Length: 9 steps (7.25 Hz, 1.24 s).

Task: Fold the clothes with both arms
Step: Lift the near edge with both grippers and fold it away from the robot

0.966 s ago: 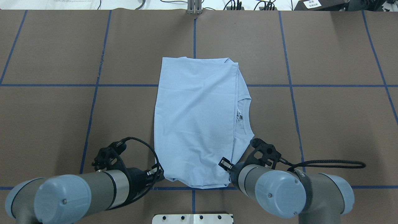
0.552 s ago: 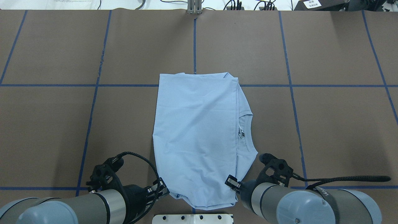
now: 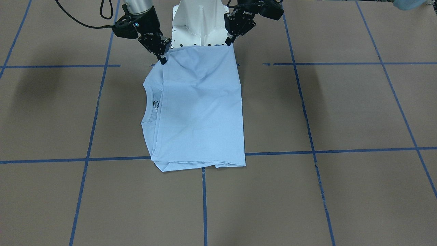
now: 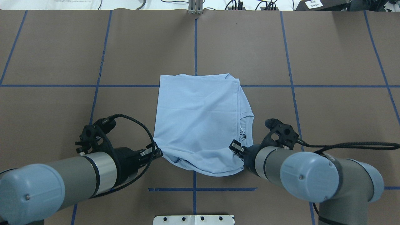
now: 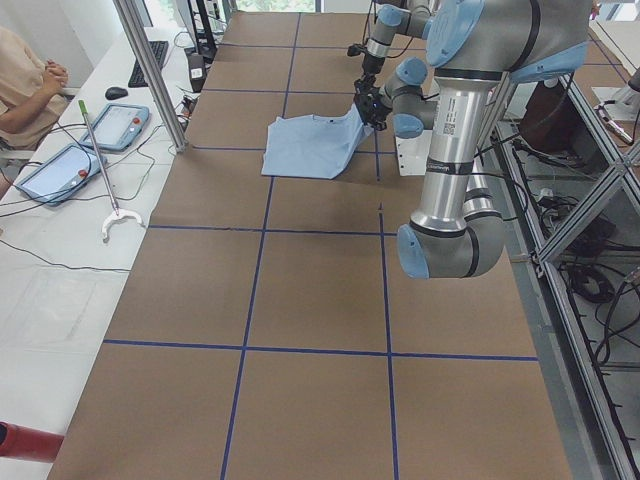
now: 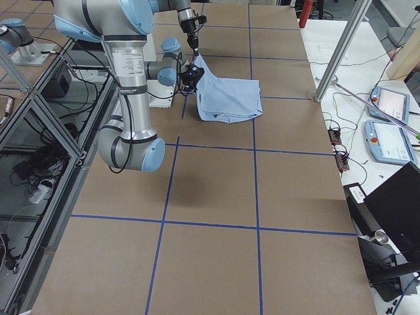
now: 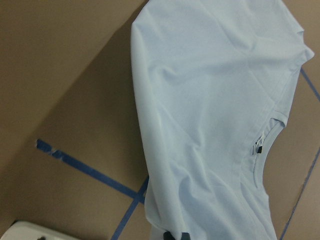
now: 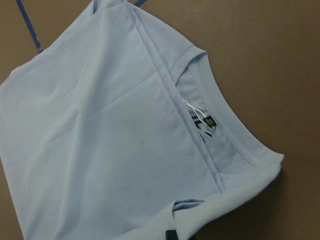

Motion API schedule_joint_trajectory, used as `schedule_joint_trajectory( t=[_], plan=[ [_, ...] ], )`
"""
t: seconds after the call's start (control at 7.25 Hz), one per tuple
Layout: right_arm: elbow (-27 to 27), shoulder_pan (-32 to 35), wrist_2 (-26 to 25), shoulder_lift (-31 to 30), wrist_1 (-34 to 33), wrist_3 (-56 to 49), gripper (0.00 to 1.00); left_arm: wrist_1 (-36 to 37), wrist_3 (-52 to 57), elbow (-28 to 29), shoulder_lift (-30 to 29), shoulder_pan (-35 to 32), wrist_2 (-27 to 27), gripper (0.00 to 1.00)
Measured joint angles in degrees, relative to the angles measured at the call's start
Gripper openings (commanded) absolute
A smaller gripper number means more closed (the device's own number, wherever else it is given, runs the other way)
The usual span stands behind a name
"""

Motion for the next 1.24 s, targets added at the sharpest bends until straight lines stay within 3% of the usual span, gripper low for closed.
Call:
schedule_joint_trajectory(
  t=[0.28,0.69,0.83,0.97,1.24],
  plan=[
    [-7.70,7.65,5.87,5.76,0.15,-3.28,0.00,-0.50,3.25,6.56,-3.96,-4.67,-0.62,0.00],
    [-17.28,13.43,9.52,11.39,0.50,-6.34,0.00,-2.94,8.06,16.86,-8.68,-10.63,-0.78,0.00],
    [-21.72,15.37,11.21,13.80,0.59,-8.50,0.99,-6.45,10.67,23.49,-11.02,-13.47,-0.78,0.30],
    [-27.54,17.55,13.14,16.89,0.83,-11.83,1.00,-10.51,14.14,32.54,-14.81,-16.67,-0.78,0.55],
    [-43.90,24.76,19.71,24.51,6.53,-25.09,1.00,-19.96,23.39,50.79,-21.24,-22.79,-0.73,0.61]
  ],
)
